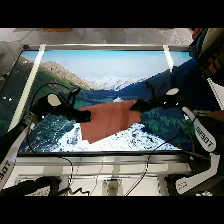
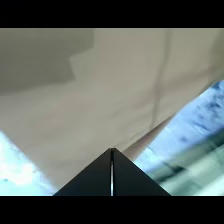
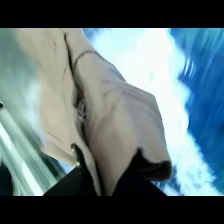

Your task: Fold the clothes and pants, and hang the long-sleeved shirts on hangers.

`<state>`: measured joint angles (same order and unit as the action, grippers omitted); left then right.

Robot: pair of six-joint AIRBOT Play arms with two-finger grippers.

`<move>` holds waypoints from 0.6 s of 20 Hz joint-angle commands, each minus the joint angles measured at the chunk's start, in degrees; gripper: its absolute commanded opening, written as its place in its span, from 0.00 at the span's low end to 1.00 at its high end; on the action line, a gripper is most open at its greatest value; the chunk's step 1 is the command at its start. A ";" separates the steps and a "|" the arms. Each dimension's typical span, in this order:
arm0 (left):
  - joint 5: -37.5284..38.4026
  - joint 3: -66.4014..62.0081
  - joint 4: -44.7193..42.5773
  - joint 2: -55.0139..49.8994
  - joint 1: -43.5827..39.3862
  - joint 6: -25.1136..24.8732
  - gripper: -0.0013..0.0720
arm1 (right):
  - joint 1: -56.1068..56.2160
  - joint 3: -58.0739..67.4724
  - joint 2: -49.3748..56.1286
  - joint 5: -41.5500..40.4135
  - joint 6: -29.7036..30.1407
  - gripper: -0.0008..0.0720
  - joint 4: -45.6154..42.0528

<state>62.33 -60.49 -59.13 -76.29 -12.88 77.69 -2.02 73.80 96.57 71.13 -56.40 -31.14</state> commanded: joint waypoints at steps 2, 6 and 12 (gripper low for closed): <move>-1.51 -8.07 -14.45 3.85 0.96 -2.25 0.04 | -9.79 10.25 -8.11 1.75 -12.02 0.03 -3.74; -3.30 -12.68 -24.59 12.55 0.96 -2.25 0.04 | -25.03 12.33 -20.59 3.69 -28.20 0.03 -11.41; -3.91 -12.66 -26.64 21.24 0.98 -2.29 0.04 | -48.83 12.33 -40.11 12.85 -45.16 0.03 -30.29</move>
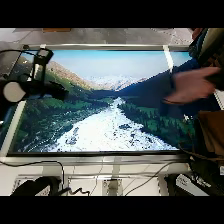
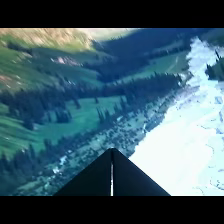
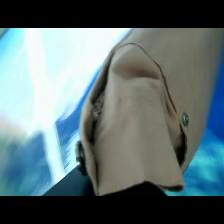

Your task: Fold the clothes and pants, and hang the long-sleeved shirts on hangers.

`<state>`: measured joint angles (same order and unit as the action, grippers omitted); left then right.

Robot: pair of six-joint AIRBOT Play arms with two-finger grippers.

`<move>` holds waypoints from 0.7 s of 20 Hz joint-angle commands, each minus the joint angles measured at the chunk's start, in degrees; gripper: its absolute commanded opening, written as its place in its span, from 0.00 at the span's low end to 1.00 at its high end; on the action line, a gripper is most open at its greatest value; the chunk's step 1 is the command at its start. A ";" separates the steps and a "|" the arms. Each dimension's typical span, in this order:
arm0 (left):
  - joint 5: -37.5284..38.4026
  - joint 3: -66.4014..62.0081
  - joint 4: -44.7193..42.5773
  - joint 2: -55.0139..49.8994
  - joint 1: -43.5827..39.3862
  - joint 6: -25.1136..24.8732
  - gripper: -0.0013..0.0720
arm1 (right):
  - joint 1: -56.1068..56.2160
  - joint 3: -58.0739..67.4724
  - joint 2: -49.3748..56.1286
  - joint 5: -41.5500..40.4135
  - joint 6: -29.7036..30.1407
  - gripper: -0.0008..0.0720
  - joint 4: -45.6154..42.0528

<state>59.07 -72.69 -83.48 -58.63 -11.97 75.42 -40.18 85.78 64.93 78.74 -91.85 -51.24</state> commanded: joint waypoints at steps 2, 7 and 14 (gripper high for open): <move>-0.74 -0.44 -2.27 4.59 0.07 -0.02 0.04 | -17.75 0.35 -13.46 10.75 -11.67 0.03 -15.74; -0.81 -0.42 -2.21 4.74 0.04 0.02 0.04 | -30.86 0.35 -21.16 18.62 -12.22 0.03 -36.63; -0.85 -0.42 -1.79 4.72 -0.15 0.20 0.04 | -36.33 0.35 -21.00 11.63 -15.54 0.91 -43.63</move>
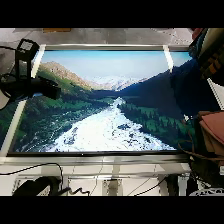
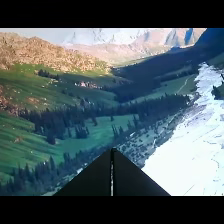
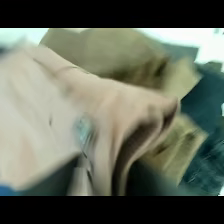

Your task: Fold the clothes and pants, and hang the long-sleeved shirts on hangers.

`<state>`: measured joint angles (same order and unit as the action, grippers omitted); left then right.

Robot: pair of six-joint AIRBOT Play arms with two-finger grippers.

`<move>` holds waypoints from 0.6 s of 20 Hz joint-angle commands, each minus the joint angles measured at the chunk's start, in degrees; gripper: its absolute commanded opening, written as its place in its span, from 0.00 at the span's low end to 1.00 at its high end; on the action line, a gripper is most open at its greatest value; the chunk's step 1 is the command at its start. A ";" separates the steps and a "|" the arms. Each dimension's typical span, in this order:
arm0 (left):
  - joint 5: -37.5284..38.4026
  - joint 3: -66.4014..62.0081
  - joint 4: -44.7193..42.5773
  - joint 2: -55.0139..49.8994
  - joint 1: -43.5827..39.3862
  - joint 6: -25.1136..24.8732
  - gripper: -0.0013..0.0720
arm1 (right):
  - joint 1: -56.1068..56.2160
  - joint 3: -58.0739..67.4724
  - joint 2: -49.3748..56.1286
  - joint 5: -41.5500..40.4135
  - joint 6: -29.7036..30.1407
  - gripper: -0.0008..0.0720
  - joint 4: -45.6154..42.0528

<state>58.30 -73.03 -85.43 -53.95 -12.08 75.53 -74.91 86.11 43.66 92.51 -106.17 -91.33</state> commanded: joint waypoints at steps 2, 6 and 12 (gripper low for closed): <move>-0.07 -0.07 0.15 0.04 -0.04 0.09 0.04 | -1.60 0.02 1.57 -2.23 -1.20 0.96 -3.30; -0.07 -0.07 0.15 0.04 -0.04 0.09 0.04 | -1.29 0.00 4.20 -4.70 -1.11 0.70 8.35; -0.09 -0.07 0.15 0.04 -0.04 0.09 0.04 | 16.00 0.02 7.50 -11.47 21.03 0.03 47.15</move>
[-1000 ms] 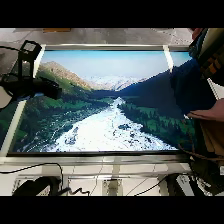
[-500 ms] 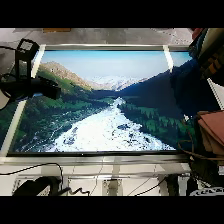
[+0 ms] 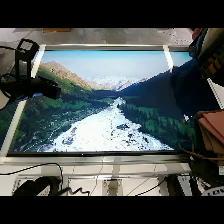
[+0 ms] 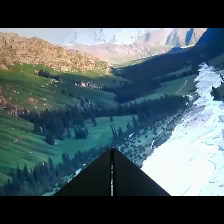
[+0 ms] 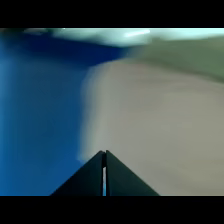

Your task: Fold the clothes and pants, and hang the long-sleeved shirts on hangers.

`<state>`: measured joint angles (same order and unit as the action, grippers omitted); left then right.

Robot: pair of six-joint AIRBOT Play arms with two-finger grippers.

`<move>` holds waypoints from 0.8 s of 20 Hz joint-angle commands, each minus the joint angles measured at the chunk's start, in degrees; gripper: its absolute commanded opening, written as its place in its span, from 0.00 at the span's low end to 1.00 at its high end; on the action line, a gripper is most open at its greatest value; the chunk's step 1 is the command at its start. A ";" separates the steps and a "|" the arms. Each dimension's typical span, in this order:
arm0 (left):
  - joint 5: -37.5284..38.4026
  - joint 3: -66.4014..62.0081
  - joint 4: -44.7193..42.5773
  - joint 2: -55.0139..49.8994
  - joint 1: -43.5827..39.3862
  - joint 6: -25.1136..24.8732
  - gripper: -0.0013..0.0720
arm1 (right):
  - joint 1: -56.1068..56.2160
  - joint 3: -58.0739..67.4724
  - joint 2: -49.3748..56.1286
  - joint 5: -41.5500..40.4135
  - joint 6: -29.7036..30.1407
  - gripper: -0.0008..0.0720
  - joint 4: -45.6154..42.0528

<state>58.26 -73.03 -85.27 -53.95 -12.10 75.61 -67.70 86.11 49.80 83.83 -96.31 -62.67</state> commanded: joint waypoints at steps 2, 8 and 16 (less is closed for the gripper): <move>-0.02 -0.07 -0.02 0.04 -0.02 0.00 0.04 | 20.70 0.02 1.44 -2.80 14.43 0.03 18.49; -0.02 -0.07 0.00 0.04 -0.02 0.00 0.04 | 54.90 0.02 1.46 1.46 22.45 0.03 -0.42; -0.02 -0.07 -0.02 0.02 -0.02 0.00 0.04 | 61.27 0.02 2.34 0.96 14.56 0.03 -19.82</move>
<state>58.24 -73.03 -85.27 -53.93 -12.10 75.61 -8.16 86.11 52.01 84.77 -80.60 -78.67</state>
